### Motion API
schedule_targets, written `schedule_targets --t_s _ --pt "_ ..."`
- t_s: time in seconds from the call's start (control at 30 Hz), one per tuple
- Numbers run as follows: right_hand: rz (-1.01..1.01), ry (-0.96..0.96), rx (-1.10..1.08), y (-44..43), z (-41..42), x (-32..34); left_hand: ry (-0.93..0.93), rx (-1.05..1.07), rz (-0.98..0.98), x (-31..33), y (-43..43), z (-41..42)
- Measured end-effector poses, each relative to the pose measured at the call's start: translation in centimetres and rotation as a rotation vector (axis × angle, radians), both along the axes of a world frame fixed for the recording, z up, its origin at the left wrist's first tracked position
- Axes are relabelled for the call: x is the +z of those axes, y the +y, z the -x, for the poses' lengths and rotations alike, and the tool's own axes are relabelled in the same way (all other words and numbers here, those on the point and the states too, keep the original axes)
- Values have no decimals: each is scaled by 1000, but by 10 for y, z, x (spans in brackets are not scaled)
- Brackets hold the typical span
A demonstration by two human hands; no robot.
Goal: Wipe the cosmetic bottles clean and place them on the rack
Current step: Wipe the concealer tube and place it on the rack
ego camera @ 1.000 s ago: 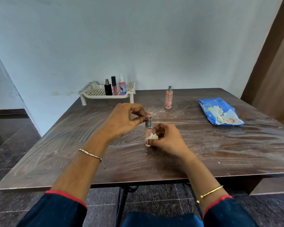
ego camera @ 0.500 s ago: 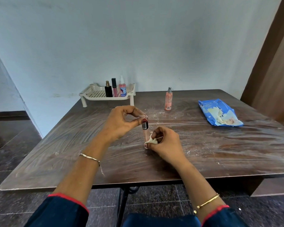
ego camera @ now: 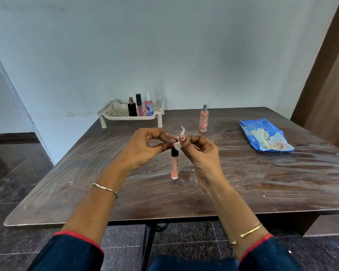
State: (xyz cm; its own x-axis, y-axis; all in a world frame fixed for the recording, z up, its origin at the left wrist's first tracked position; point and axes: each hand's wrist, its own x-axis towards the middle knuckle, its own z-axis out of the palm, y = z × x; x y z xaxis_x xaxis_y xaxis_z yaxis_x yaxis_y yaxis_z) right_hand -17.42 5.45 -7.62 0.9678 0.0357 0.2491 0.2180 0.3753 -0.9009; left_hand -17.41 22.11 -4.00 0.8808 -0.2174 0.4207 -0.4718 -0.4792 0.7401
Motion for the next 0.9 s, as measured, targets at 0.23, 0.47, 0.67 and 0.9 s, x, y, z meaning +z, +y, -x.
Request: schedule_targets --t_s 0.23,0.47,0.67,0.9 --pt "307 -85 -22 8 6 -13 17 32 49 -2 11 0" --pt "881 -59 -171 11 0 -18 54 60 70 -3 16 -3" --pt "1055 -106 -167 7 4 -25 29 58 86 -5 12 -6" --pt "657 -9 -65 3 -6 -11 37 60 -4 1 11 -10"
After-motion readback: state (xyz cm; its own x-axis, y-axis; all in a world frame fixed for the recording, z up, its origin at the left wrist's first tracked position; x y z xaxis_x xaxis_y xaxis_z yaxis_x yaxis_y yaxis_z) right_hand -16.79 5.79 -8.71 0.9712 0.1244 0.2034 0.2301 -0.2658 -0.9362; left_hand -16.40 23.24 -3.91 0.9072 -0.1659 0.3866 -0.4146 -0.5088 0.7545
